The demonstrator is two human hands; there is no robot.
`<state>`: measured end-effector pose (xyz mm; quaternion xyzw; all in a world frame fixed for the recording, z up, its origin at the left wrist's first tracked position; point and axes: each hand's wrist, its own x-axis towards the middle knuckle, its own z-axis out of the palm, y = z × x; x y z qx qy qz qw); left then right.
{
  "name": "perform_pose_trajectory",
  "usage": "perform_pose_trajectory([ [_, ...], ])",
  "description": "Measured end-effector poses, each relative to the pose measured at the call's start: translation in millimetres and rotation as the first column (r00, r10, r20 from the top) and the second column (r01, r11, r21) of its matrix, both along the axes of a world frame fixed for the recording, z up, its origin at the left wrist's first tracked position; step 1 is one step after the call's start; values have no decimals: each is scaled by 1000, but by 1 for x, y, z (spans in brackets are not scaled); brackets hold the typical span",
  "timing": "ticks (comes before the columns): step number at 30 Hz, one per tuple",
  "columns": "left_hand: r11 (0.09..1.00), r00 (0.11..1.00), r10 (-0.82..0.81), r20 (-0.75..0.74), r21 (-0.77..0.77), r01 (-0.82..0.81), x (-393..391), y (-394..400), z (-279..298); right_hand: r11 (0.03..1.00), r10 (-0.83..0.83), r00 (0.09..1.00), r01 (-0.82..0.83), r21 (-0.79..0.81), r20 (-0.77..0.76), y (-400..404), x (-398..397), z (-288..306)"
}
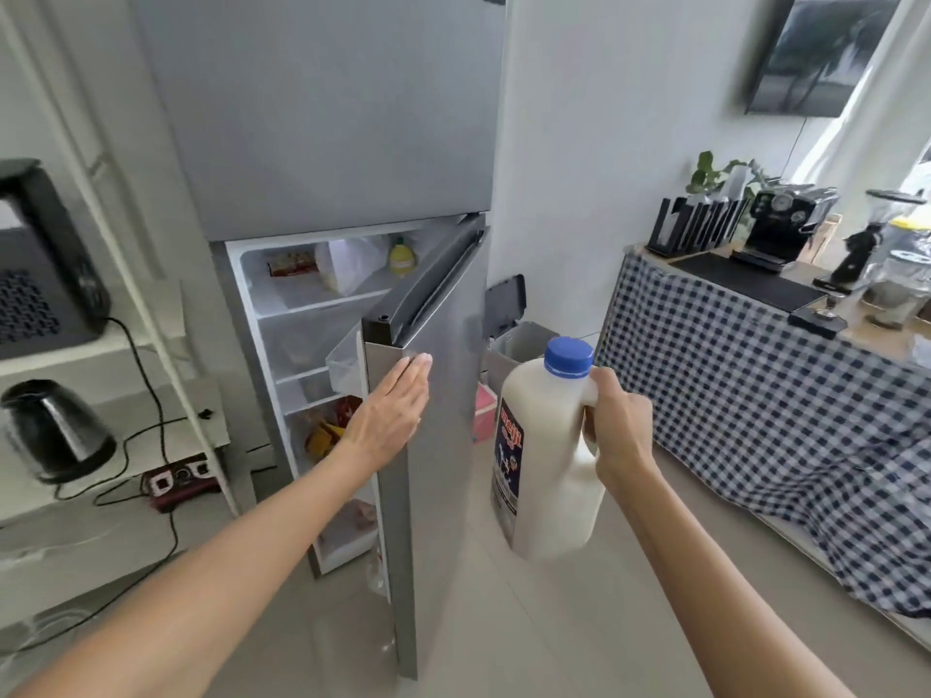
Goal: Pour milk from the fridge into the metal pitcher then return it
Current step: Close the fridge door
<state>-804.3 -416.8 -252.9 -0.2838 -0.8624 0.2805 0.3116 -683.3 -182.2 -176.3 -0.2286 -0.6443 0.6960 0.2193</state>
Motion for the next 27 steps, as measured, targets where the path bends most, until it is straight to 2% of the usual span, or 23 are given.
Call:
perform_pose_trajectory([
  [5,987,994,108,3,122,-108,-37,-39,24,999,43,999,-43,19,-1,-38,-43,8],
  [12,949,990,103,99,288,-128,-99,-86,38,998,63,997,-63,10,-51,-92,-110,15],
  [19,891,953,233,192,350,-289,-151,-131,38,996,83,996,-83,23,-28,-136,-163,14],
  [27,842,900,239,366,383,-379,-212,-170,48,993,115,993,-115,22,26,-169,-203,1],
])
